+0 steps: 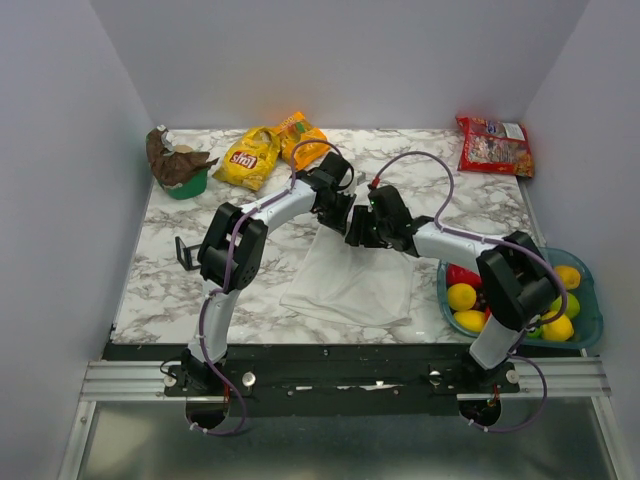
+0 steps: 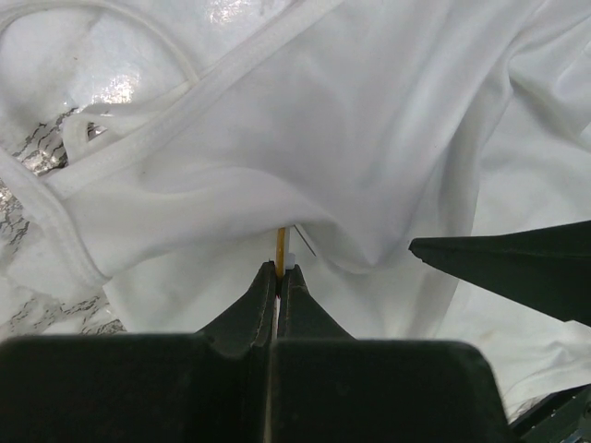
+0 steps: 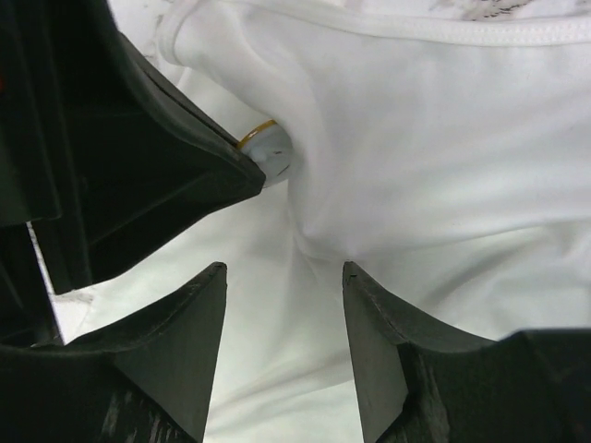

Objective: Pin the brooch onto the clothing

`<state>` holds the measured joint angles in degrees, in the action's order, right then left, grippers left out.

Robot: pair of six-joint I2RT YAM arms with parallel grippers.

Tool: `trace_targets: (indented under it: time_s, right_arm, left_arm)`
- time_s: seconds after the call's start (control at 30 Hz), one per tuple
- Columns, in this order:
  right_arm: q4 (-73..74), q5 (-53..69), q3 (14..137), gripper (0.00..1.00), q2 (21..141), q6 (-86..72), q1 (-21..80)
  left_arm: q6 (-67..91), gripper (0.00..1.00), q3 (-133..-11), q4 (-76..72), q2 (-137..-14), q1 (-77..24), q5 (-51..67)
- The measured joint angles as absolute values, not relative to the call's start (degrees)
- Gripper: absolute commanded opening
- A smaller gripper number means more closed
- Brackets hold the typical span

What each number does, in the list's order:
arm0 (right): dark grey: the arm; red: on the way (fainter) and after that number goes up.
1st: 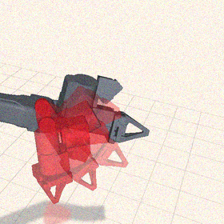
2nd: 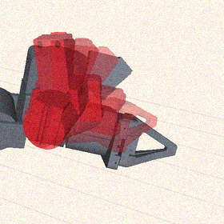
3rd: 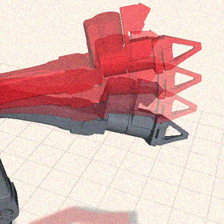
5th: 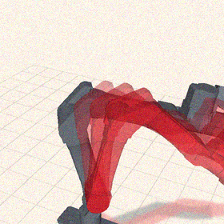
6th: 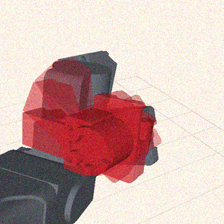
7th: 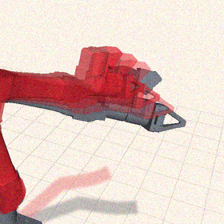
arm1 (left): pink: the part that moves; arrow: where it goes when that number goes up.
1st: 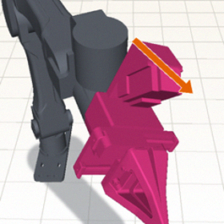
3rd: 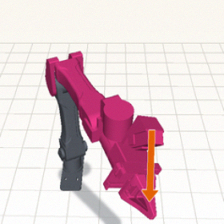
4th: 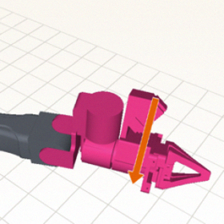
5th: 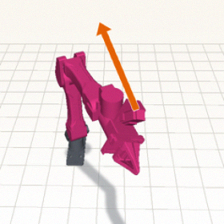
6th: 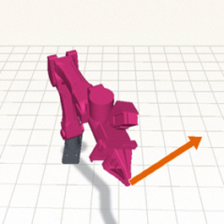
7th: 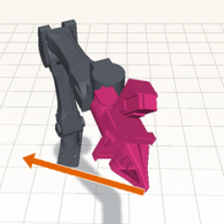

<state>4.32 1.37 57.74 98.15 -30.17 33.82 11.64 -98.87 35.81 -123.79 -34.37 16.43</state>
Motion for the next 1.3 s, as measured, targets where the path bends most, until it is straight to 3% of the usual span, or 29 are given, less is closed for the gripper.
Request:
trace_targets:
  time_s: [0.07,0.4,0.5,1.3]
  right_arm:
    - [3.9,0.8,57.7,0.55,98.8,-30.2,33.8]
    - [2.6,-1.4,57.7,0.16,103.5,-29.6,33.8]
    - [2.3,-1.8,57.7,0.1,103.9,-29.4,33.8]
    - [0.0,-2.1,57.8,0.04,104.9,-29.6,33.8]
  left_arm:
    - [11.6,0.0,-98.9,35.8,-123.8,-34.4,16.5]
    - [11.6,0.0,-98.5,34.7,-123.8,-34.4,17.8]
    - [11.6,0.0,-98.4,34.6,-123.8,-34.4,18.3]
    - [12.5,0.0,-92.7,27.8,-117.9,-34.0,23.3]
